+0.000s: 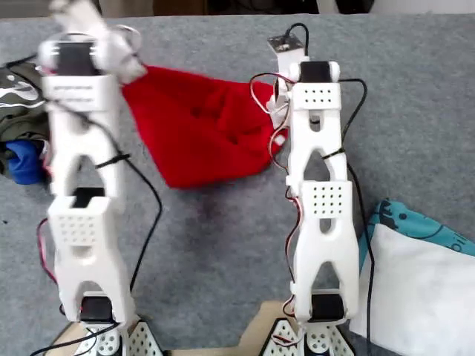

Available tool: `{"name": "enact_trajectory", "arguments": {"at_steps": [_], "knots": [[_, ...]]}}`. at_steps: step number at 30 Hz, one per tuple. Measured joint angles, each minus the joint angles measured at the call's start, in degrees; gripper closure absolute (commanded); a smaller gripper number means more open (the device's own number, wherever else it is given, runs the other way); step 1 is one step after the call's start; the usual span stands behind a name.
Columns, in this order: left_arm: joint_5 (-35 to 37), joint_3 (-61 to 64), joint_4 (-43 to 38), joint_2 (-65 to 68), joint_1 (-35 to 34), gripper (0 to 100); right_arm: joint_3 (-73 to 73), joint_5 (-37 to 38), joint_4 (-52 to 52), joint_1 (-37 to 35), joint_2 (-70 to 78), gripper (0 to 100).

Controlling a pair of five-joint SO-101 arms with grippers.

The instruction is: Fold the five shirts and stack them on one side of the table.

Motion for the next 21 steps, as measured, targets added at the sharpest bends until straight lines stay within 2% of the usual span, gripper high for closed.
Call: {"name": "enact_trajectory", "arguments": {"at_steps": [8,13,19,21], "knots": [[-8.2,-0.5,0.0,-19.9,-8.4,98,6.6,0.0,0.1,0.6,-5.8,57.3],[-14.4,-1.6,0.0,-31.0,-8.8,98,11.6,0.0,0.1,0.6,-6.5,57.3],[-15.3,-1.6,-0.9,-35.3,-8.8,98,16.7,0.0,-1.6,0.6,-6.6,57.3],[-15.3,0.1,-0.9,-34.4,-6.7,98,19.1,0.0,-3.9,1.0,-6.6,57.3]]}}
